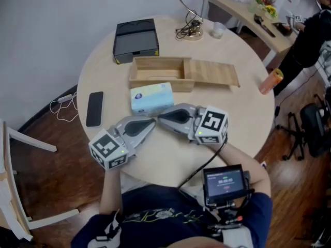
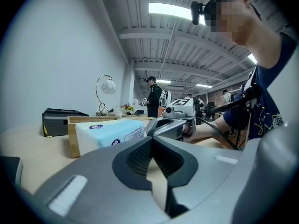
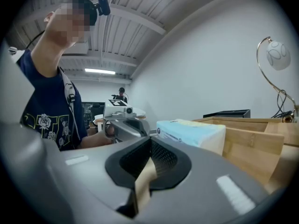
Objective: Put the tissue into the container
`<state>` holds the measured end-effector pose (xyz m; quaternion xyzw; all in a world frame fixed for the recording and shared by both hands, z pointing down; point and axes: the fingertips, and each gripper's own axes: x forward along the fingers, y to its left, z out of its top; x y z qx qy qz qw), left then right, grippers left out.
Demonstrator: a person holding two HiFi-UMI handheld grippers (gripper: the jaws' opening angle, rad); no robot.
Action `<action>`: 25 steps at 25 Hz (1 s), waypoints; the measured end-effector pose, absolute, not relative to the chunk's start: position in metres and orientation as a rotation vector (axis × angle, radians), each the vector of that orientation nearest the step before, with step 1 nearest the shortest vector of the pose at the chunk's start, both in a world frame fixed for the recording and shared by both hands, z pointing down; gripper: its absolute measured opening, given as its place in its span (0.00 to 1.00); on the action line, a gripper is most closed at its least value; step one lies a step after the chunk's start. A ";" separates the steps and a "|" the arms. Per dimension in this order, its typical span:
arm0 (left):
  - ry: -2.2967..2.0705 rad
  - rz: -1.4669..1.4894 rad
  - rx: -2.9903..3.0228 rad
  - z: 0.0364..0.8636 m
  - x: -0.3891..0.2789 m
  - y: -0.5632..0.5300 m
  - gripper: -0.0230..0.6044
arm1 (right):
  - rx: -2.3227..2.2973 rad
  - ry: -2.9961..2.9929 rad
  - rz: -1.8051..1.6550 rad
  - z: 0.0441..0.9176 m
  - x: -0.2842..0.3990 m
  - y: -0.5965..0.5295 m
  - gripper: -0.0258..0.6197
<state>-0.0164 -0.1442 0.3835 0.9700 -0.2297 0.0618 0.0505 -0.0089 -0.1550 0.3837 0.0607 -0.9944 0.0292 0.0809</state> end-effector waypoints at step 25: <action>-0.698 0.188 2.952 0.383 -0.015 -0.145 0.04 | 0.138 -2.975 0.089 0.384 -0.006 -0.146 0.04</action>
